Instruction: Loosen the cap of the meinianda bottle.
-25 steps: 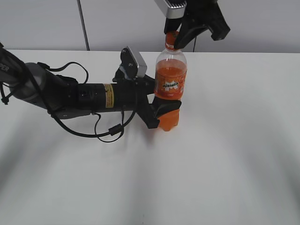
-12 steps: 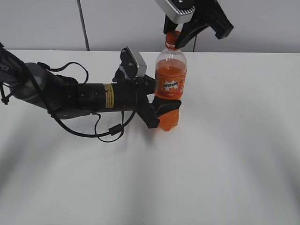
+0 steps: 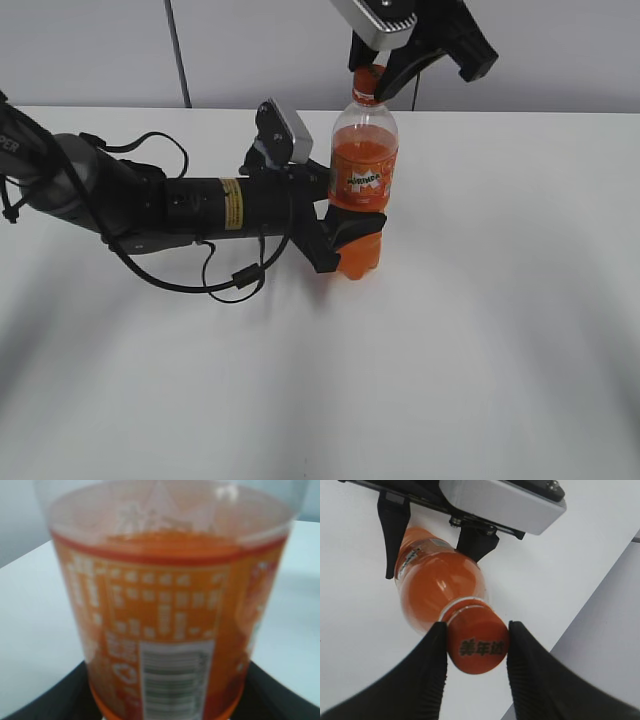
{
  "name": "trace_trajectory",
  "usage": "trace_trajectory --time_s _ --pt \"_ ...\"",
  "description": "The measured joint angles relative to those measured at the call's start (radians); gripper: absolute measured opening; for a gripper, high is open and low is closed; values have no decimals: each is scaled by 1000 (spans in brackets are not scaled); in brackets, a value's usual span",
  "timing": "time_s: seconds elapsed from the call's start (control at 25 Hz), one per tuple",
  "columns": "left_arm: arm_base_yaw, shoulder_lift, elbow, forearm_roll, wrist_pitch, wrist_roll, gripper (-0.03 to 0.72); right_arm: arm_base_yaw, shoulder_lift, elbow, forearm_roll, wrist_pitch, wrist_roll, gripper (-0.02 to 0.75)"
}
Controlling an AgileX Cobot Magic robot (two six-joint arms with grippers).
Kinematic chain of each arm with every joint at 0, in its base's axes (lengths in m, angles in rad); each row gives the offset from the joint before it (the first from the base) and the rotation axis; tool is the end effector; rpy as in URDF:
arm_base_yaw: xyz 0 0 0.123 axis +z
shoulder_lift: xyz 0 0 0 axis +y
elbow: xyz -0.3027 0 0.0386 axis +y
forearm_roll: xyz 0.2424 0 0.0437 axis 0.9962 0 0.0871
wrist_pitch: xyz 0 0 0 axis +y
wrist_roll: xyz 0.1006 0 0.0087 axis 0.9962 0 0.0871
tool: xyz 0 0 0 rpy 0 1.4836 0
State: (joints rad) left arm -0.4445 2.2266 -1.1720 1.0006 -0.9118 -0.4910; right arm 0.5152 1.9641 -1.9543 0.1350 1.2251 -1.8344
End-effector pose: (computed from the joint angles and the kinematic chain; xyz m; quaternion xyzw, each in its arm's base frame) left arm 0.3714 -0.2513 0.1236 0.4591 0.6483 -0.3376 0.5050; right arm 0.3729 0.2258 0.3379 -0.8965 0.3846 -0.0756 0.2065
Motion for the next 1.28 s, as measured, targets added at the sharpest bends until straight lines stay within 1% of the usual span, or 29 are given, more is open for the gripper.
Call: trace_trajectory --time_s 0.08,0.48,0.72,0.96,1.28 --pt "0 0 0 0 0 0 418 0 0 0 0 0 -10 277" --pt "0 0 0 -1 0 -1 418 0 0 0 6 -3 -217 277" --pt "0 0 0 -1 -1 0 418 0 2 -3 34 1 -487 277" --pt "0 0 0 -1 -1 0 417 -1 3 -4 36 2 -603 277" --pt "0 0 0 -1 -1 0 417 -1 3 -5 37 2 -835 277"
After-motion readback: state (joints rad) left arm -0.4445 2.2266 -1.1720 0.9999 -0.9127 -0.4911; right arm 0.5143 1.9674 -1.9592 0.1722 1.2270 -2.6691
